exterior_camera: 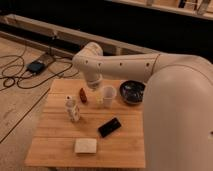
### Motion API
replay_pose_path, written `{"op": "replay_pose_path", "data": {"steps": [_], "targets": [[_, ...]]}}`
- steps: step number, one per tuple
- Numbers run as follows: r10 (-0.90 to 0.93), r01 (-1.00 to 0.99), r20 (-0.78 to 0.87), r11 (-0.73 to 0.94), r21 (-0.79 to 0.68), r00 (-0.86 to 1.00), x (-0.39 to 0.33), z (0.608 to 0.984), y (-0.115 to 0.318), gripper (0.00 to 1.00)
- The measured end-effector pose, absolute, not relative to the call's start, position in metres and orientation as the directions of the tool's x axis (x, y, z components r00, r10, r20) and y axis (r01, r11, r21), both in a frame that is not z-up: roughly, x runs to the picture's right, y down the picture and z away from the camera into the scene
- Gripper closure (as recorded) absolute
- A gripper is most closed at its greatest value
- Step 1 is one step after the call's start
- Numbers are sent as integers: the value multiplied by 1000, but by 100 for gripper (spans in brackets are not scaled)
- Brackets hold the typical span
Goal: Knock the bottle over
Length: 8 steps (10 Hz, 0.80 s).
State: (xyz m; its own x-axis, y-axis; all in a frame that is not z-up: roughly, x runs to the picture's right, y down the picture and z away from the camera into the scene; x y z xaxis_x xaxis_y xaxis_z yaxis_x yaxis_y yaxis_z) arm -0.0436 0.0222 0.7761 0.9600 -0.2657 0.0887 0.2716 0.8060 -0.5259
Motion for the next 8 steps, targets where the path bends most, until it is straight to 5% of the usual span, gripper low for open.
{"op": "replay_pose_path", "data": {"steps": [8], "targets": [[-272,322,171,797,-511,947,-83,768,21,20]]}}
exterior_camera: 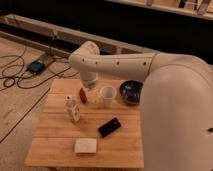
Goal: Knock the bottle over
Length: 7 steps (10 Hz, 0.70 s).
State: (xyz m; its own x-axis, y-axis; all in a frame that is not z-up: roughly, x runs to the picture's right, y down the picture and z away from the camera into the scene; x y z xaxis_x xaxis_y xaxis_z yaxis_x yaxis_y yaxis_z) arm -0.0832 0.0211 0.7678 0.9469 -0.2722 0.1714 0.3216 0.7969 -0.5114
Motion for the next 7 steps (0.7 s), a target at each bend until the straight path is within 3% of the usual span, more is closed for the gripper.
{"op": "replay_pose_path", "data": {"steps": [7], "targets": [[-356,466,307,752,-466,882,-146,732,51,20]]}}
